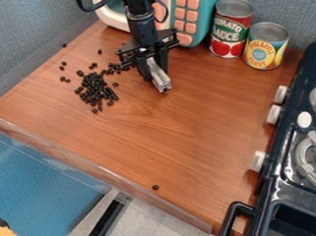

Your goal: Sweep into pile

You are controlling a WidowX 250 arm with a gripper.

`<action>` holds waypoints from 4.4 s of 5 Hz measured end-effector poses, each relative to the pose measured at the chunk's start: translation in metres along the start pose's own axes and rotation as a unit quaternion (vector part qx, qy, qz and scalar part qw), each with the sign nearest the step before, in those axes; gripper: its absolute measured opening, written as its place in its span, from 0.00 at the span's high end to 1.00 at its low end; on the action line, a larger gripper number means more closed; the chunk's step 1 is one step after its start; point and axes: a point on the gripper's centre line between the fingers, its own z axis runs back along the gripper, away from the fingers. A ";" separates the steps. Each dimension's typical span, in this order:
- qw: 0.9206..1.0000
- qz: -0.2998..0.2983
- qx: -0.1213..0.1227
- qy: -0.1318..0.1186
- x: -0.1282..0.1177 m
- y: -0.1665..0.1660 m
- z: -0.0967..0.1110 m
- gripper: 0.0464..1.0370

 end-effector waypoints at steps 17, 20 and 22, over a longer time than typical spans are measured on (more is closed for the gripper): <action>0.999 0.024 0.043 -0.017 -0.005 0.033 -0.005 0.66; 0.998 0.031 0.046 -0.021 -0.011 0.050 -0.001 0.66; 0.999 -0.004 0.037 -0.031 -0.021 0.020 0.003 0.66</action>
